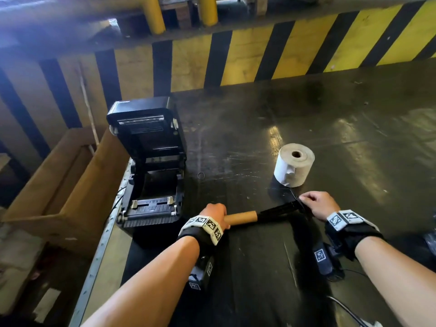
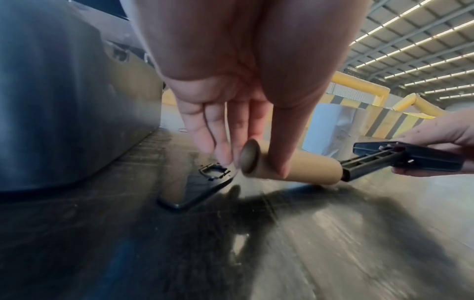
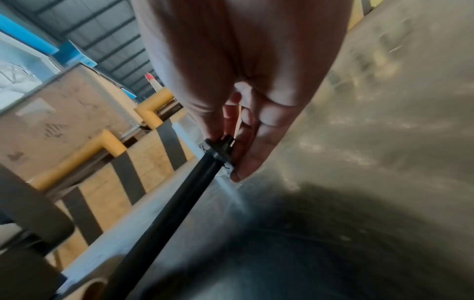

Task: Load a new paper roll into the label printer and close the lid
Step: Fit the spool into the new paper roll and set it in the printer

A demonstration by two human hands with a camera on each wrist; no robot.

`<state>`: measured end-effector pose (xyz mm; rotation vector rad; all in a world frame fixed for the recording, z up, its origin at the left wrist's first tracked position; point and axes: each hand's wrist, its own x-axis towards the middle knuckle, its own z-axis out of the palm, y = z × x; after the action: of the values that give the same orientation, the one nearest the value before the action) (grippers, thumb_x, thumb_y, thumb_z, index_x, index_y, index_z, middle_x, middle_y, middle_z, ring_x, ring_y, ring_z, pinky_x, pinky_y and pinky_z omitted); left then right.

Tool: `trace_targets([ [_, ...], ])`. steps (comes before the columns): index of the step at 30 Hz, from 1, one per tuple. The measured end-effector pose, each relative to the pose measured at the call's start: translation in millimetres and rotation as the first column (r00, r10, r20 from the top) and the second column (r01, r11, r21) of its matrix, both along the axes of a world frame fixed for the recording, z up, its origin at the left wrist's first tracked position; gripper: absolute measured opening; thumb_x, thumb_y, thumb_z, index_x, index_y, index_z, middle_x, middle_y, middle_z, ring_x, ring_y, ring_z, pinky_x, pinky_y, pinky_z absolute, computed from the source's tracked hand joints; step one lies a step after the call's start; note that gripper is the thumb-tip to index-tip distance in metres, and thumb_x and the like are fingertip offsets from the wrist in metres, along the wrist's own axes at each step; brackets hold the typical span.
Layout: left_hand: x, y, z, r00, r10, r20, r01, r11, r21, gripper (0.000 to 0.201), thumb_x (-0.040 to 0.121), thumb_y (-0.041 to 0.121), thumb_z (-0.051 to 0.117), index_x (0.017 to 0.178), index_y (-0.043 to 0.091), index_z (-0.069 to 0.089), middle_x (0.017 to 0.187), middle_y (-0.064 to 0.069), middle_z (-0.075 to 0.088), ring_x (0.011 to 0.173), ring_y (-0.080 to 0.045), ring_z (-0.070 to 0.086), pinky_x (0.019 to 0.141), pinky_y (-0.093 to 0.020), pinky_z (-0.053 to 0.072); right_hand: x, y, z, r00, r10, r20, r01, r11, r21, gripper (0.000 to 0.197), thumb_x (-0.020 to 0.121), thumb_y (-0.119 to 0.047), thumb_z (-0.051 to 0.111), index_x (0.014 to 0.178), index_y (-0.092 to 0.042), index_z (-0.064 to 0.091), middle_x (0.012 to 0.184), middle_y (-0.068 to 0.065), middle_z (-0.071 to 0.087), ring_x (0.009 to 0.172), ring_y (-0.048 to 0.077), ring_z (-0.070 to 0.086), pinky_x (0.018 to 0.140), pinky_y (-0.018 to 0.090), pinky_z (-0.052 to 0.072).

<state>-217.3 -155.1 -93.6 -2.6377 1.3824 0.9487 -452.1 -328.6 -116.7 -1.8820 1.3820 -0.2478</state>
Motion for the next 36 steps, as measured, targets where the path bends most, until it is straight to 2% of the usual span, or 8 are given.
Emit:
trace_targets([
  [11, 8, -22, 4, 0.995, -0.102, -0.02, 0.104, 0.98, 0.171, 0.052, 0.071, 0.034, 0.077, 0.117, 0.013, 0.062, 0.12, -0.009, 0.065, 0.107, -0.027, 0.062, 0.089, -0.034, 0.052, -17, -8, -6, 0.988, 0.056, -0.144, -0.052, 0.998, 0.029, 0.029, 0.091, -0.034, 0.05, 0.104, -0.016, 0.068, 0.116, 0.009, 0.067, 0.108, 0.03, 0.059, 0.082, 0.029, 0.039],
  [15, 15, -52, 20, 0.994, -0.074, -0.084, 0.078, 0.996, 0.047, 0.061, 0.072, 0.04, 0.076, 0.124, 0.013, 0.058, 0.122, -0.009, 0.065, 0.112, -0.026, 0.061, 0.094, -0.033, 0.049, -24, -21, 19, 0.988, 0.002, -0.151, -0.004, 1.0, -0.017, 0.031, 0.089, -0.04, 0.051, 0.1, -0.016, 0.067, 0.106, 0.011, 0.071, 0.1, 0.03, 0.061, 0.082, 0.03, 0.041],
  [18, 12, -81, 33, 0.98, -0.061, -0.188, 0.047, 0.996, -0.077, 0.067, 0.08, 0.034, 0.07, 0.138, 0.014, 0.043, 0.135, -0.009, 0.057, 0.123, -0.026, 0.054, 0.105, -0.035, 0.042, -16, -36, 53, 0.999, -0.011, -0.052, 0.002, 0.985, -0.172, 0.024, 0.087, -0.032, 0.057, 0.096, -0.012, 0.068, 0.098, 0.008, 0.071, 0.09, 0.027, 0.06, 0.078, 0.027, 0.039],
  [21, 4, -118, 36, 0.967, -0.075, -0.243, 0.04, 0.988, -0.146, 0.071, 0.084, 0.03, 0.064, 0.145, 0.017, 0.031, 0.145, -0.007, 0.048, 0.129, -0.025, 0.05, 0.109, -0.035, 0.039, 4, -55, 77, 1.0, 0.014, 0.017, -0.008, 0.947, -0.322, 0.028, 0.081, -0.03, 0.065, 0.101, -0.01, 0.065, 0.105, 0.011, 0.067, 0.096, 0.028, 0.061, 0.08, 0.026, 0.04],
  [28, -17, -182, 22, 0.917, -0.075, -0.391, 0.001, 0.983, -0.186, 0.072, 0.084, 0.009, 0.056, 0.148, 0.019, 0.023, 0.148, -0.009, 0.042, 0.129, -0.028, 0.049, 0.107, -0.043, 0.042, 57, -80, 68, 0.969, 0.163, -0.187, -0.193, 0.968, -0.16, 0.074, 0.068, -0.052, 0.069, 0.127, -0.015, 0.045, 0.134, 0.011, 0.045, 0.123, 0.029, 0.046, 0.103, 0.04, 0.04],
  [30, -23, -189, 7, 0.901, -0.092, -0.423, 0.012, 0.982, -0.188, 0.073, 0.078, 0.016, 0.054, 0.145, 0.023, 0.028, 0.143, -0.012, 0.048, 0.125, -0.032, 0.052, 0.105, -0.045, 0.044, 67, -83, 60, 0.949, 0.174, -0.261, -0.211, 0.97, -0.118, 0.084, 0.067, -0.057, 0.068, 0.134, -0.017, 0.038, 0.145, 0.017, 0.034, 0.132, 0.034, 0.037, 0.108, 0.046, 0.036],
  [33, -22, -201, -28, 0.884, -0.098, -0.456, 0.014, 0.983, -0.184, 0.072, 0.061, 0.027, 0.045, 0.133, 0.032, 0.037, 0.126, -0.01, 0.062, 0.11, -0.035, 0.06, 0.097, -0.048, 0.049, 74, -84, 55, 0.946, 0.139, -0.292, -0.193, 0.968, -0.163, 0.083, 0.066, -0.054, 0.069, 0.132, -0.016, 0.036, 0.143, 0.017, 0.035, 0.129, 0.037, 0.037, 0.104, 0.046, 0.039],
  [36, -25, -197, -18, 0.874, -0.112, -0.472, 0.02, 0.98, -0.196, 0.069, 0.066, 0.027, 0.048, 0.134, 0.034, 0.037, 0.126, -0.007, 0.063, 0.107, -0.033, 0.062, 0.096, -0.047, 0.05, 78, -80, 56, 0.944, 0.106, -0.311, -0.176, 0.963, -0.205, 0.075, 0.067, -0.052, 0.067, 0.127, -0.017, 0.039, 0.134, 0.013, 0.042, 0.121, 0.036, 0.043, 0.097, 0.045, 0.043],
])
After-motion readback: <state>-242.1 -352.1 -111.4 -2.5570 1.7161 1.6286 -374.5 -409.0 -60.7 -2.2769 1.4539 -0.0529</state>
